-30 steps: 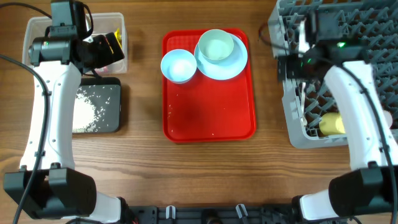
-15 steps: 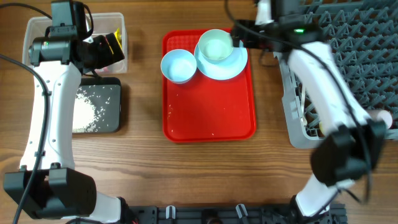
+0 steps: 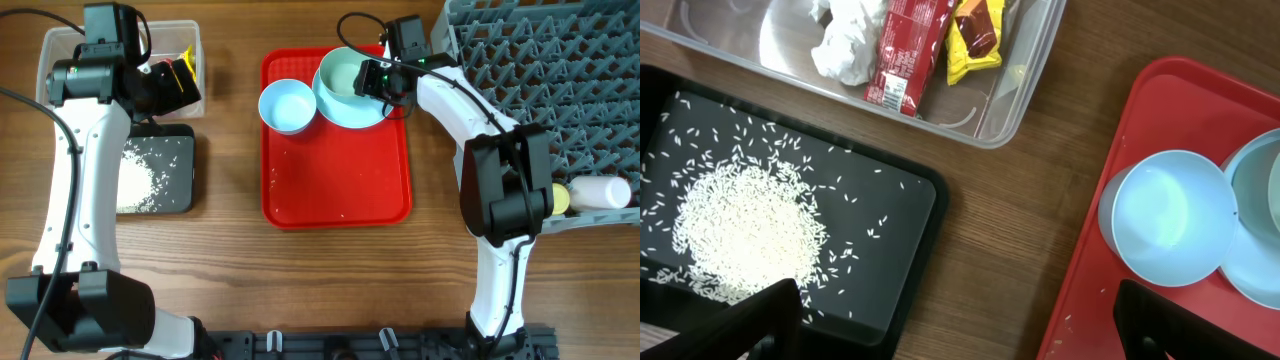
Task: Sort waste into correct bins and load items into the dishwasher rack
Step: 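Grasp the light green bowl rim with the right gripper and lift, then carry the green bowl right and set it upright in the rack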
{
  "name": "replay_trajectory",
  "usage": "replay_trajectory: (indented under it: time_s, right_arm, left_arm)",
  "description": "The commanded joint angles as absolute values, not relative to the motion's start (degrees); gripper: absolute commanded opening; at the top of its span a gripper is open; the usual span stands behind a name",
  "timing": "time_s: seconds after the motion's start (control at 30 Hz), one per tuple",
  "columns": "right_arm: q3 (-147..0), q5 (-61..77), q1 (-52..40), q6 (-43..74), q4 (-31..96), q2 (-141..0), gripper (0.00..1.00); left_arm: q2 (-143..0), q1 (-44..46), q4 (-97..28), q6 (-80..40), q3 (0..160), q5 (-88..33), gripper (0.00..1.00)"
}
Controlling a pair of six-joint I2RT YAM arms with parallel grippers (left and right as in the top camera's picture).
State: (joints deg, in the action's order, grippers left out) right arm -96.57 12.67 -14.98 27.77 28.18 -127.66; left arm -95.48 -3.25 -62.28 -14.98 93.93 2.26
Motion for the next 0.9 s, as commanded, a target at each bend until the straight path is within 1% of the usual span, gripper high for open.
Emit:
replay_trajectory:
  time_s: [0.0,0.1,0.17,0.3,0.5,0.7,0.87]
  right_arm:
    - [-97.12,13.32,-15.2,28.64,27.83,-128.44,0.33]
    - [-97.14,13.34,-15.14,28.64,27.88,-128.38,0.14]
    - [-97.19,13.32,-15.14,28.47,28.1,-127.96,0.04]
    - [-97.19,12.67,-14.9,25.47,28.51,-125.01,0.04]
    - [-97.19,2.7,-14.76,20.86,33.78,-115.26,0.04]
    - [-97.19,-17.32,-14.22,16.75,40.8,-103.55,0.04]
    - [-97.19,-41.58,-13.96,14.24,42.65,-99.85,0.04]
  left_arm:
    - [-96.05,-3.55,-62.43,-15.49,93.76,2.02,1.0]
    - [-96.05,-3.55,-62.46,-15.49,93.76,2.0,1.0]
    - [-96.05,-3.55,-62.46,-15.49,93.76,2.0,1.0]
    - [-96.05,-3.49,-62.48,-15.49,93.76,2.0,1.0]
    - [-96.05,-3.49,-62.46,-15.49,93.76,2.0,1.0]
    - [-96.05,-3.49,-62.43,-15.49,93.76,2.02,1.0]
    - [-96.05,-3.49,-62.41,-15.49,93.76,2.0,1.0]
